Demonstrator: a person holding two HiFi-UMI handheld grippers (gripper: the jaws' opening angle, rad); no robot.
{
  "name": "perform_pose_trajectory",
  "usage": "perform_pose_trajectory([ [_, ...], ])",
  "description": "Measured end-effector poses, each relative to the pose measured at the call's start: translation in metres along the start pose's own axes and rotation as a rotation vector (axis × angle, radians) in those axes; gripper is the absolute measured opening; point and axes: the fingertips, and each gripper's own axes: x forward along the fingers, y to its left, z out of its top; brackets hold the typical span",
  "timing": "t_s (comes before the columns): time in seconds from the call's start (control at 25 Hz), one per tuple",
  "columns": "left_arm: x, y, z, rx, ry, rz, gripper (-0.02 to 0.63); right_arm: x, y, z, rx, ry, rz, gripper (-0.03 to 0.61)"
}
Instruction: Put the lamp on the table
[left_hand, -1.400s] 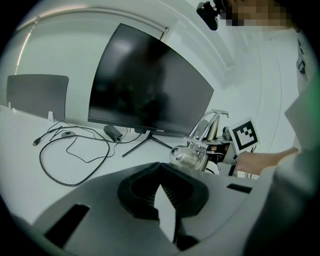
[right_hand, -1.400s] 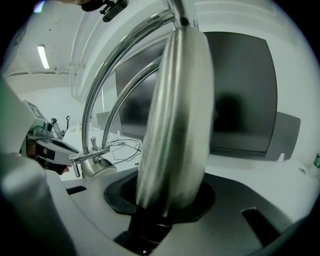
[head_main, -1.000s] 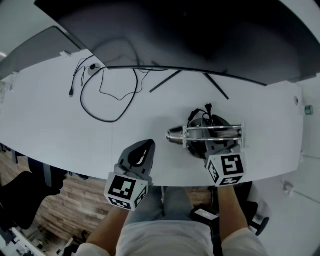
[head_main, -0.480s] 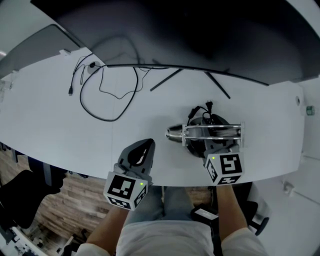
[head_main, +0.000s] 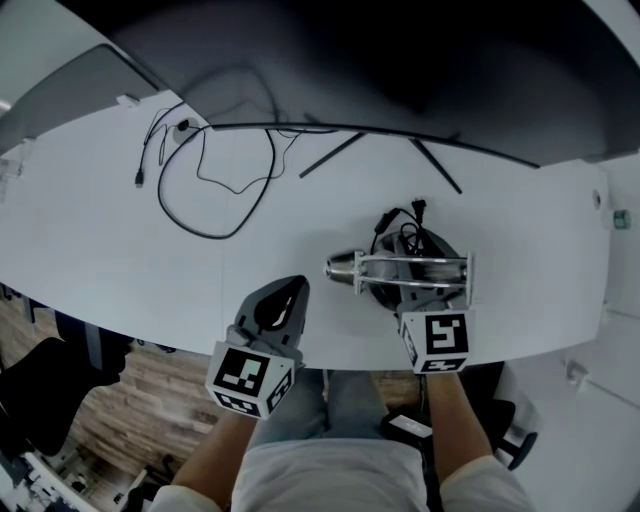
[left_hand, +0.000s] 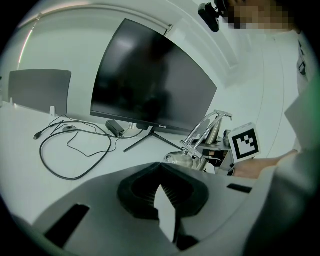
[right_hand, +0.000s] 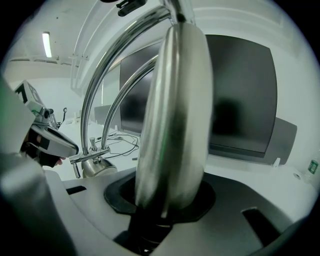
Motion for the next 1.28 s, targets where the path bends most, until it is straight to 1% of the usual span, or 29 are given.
perform_pose_trajectory([
  [0.4, -0.003, -0.001, -0.005, -0.005, 0.003, 0.002, 0.002, -0.003, 0.004, -0.005, -0.033, -0.014, -0.035, 0.146],
  [0.64, -0.005, -0.003, -0.006, -0.005, 0.000, -0.002, 0.002, -0.008, 0.003, -0.012, -0.005, -0.021, -0.075, 0.155],
  [0.76, -0.010, -0.003, -0.007, -0.002, -0.002, 0.003, 0.002, -0.009, 0.005, -0.013, 0.033, -0.026, -0.075, 0.160],
  [0.92, -0.014, -0.008, -0.009, -0.003, -0.004, -0.004, 0.002, -0.010, 0.006, -0.013, 0.022, -0.017, -0.060, 0.160],
  [1.12, -0.019, -0.017, -0.010, -0.002, -0.009, -0.017, 0.002, -0.020, 0.007, -0.011, 0.006, -0.020, -0.073, 0.196],
  [1.28, -0.025, -0.023, -0.012, 0.006, -0.008, -0.022, 0.002, -0.035, 0.008, -0.012, 0.037, -0.021, -0.081, 0.207],
])
